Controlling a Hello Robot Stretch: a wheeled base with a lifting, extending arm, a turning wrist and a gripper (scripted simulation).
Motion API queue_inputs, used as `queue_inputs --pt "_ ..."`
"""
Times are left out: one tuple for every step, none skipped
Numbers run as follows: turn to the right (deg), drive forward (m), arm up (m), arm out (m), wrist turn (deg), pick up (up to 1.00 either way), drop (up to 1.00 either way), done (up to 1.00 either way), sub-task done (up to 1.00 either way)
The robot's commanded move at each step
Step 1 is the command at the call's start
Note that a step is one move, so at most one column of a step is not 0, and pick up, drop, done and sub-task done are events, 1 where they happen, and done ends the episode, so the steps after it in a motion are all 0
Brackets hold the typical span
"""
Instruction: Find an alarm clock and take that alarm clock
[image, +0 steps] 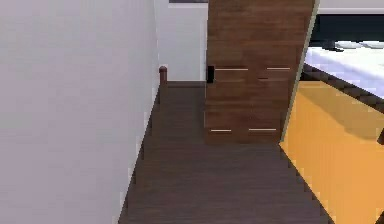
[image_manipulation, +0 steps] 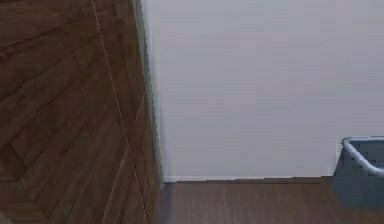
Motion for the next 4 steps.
queue_inputs --pt "0.0 0.35 0.00 0.00 0.0 0.00 0.00 0.00 0.00" --pt "45.0 0.00 0.00 0.00 0.0 0.00 0.00 0.00 0.00" --pt "24.0 0.00 0.00 0.00 0.0 0.00 0.00 0.00 0.00" --pt "3.0 0.00 0.00 0.00 0.0 0.00 0.00 0.00 0.00"
